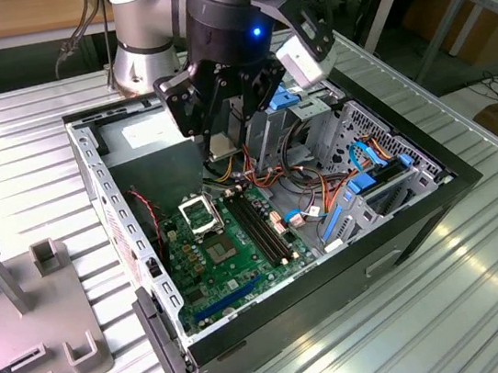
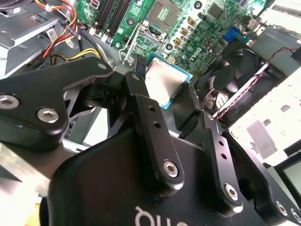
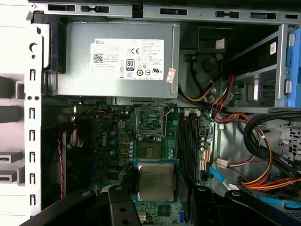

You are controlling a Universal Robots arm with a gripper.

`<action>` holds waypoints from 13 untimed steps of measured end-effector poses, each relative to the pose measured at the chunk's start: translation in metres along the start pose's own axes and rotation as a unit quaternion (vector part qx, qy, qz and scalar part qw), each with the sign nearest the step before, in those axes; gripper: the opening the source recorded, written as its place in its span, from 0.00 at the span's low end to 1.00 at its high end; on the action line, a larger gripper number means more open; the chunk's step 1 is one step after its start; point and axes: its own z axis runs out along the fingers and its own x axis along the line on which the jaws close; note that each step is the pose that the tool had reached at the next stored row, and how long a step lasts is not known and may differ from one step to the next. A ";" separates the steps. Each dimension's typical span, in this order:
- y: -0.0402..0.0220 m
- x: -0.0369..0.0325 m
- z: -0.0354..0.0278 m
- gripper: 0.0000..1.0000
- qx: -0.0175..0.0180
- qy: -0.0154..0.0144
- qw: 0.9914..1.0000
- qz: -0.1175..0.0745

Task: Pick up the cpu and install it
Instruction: 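Place the cpu into insertion slot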

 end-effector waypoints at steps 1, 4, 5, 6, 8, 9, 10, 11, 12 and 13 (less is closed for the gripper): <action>0.0000 0.0000 0.0007 0.48 0.000 0.000 1.000 0.000; 0.0000 0.0000 0.0025 0.48 0.000 0.000 1.000 0.000; -0.0001 0.0000 0.0034 0.48 0.000 0.000 1.000 0.000; -0.0001 0.0000 0.0039 0.48 0.000 0.000 1.000 0.000; -0.0001 0.0000 0.0051 0.48 0.000 0.000 1.000 0.000; -0.0001 0.0000 0.0058 0.48 0.000 0.000 1.000 0.000; -0.0001 -0.0001 0.0063 0.48 0.000 0.000 1.000 0.000; -0.0001 0.0000 0.0069 0.48 0.000 0.000 1.000 0.000; -0.0001 -0.0001 0.0077 0.48 0.000 0.000 1.000 0.000; -0.0001 -0.0001 0.0086 0.48 0.000 0.000 1.000 0.000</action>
